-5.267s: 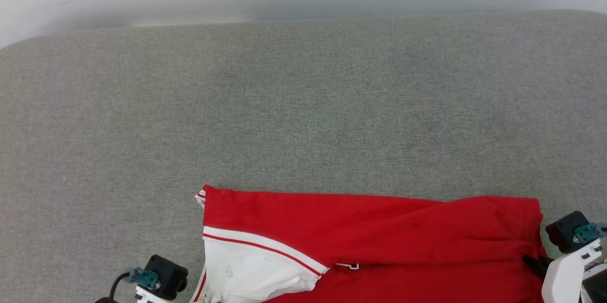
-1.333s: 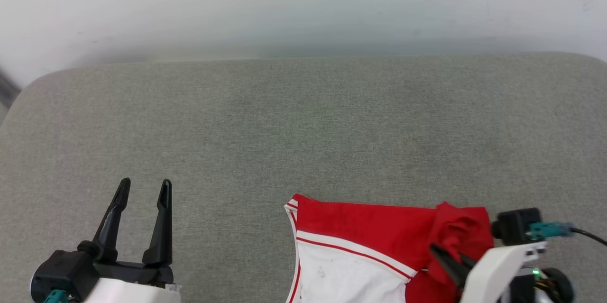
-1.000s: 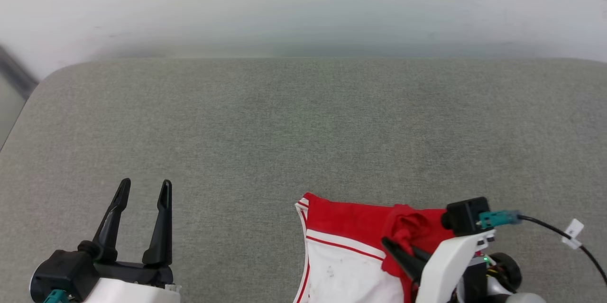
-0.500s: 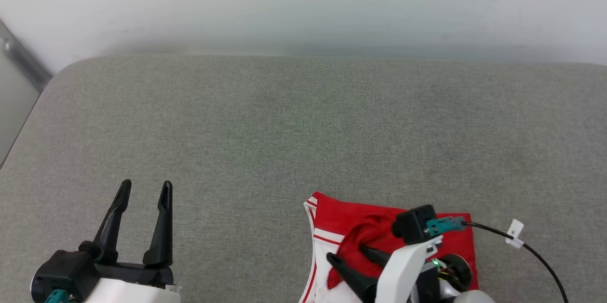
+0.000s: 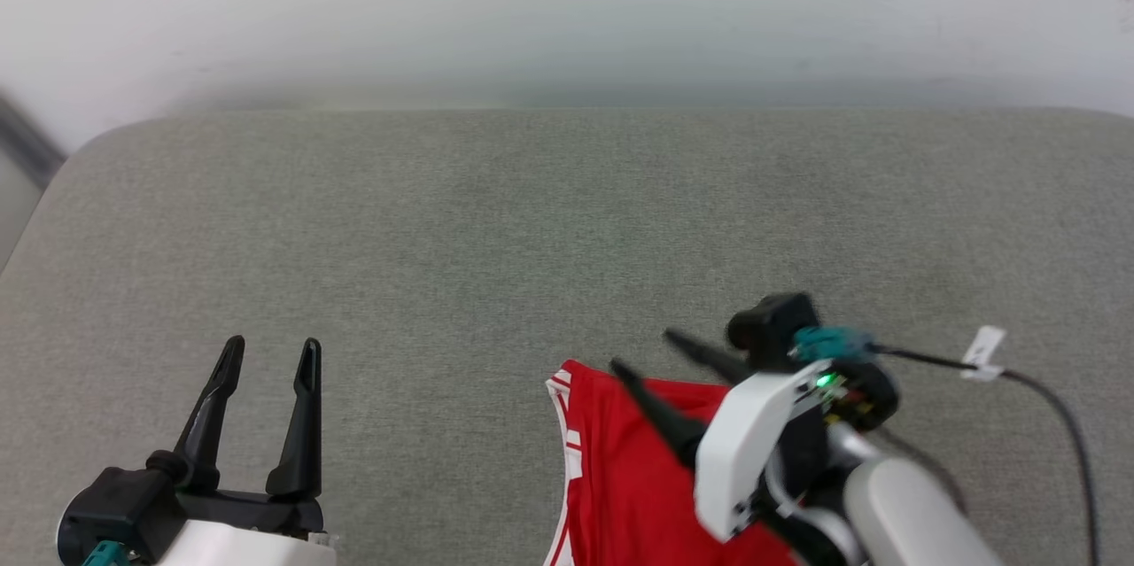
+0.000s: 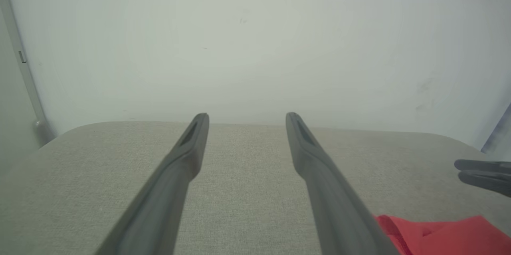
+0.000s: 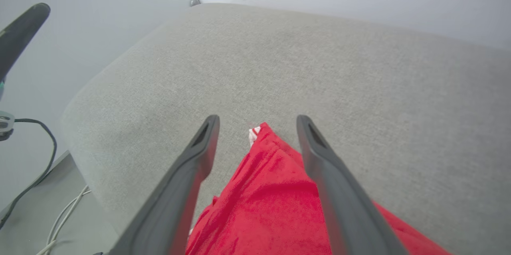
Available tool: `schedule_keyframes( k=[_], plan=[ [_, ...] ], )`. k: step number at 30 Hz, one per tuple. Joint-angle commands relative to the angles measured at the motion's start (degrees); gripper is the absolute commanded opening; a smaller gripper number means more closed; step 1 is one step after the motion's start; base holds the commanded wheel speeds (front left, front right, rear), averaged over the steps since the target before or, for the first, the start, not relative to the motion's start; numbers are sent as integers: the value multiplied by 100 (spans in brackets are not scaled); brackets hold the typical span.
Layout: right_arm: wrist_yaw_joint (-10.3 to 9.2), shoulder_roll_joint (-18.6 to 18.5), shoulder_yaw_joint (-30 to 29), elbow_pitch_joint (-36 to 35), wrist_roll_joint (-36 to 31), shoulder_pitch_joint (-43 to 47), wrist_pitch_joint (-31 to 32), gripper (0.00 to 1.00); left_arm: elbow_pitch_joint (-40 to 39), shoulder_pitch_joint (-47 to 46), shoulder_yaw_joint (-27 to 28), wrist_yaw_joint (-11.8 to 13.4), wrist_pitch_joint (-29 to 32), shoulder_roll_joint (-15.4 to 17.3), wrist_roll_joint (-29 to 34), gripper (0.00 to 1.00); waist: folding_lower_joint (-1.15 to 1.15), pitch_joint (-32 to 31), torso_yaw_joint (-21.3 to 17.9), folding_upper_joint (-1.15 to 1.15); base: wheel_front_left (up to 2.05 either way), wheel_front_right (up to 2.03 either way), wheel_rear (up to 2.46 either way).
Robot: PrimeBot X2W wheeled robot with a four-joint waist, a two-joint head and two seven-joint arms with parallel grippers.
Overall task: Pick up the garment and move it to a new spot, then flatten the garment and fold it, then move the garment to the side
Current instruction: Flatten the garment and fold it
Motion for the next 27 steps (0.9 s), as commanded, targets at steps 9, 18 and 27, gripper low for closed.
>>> schedule_keyframes(
  k=[9, 18, 27],
  plan=[
    [-2, -915, -848, 211, -1290, -728, -1340, 100, -6, -128, -103, -6, -12, -20, 8, 100, 0, 60, -284, 0, 0, 0, 0],
    [-2, -950, -2261, -71, -2034, 26, -2501, 100, 11, -169, -246, -6, -12, -54, 12, 100, 0, 45, -403, 0, 0, 0, 0],
    [-2, -393, -2769, -658, -1947, 964, -3049, 100, -62, -33, -359, -6, -12, -69, -20, 100, 0, -25, -417, 0, 0, 0, 0]
  ],
)
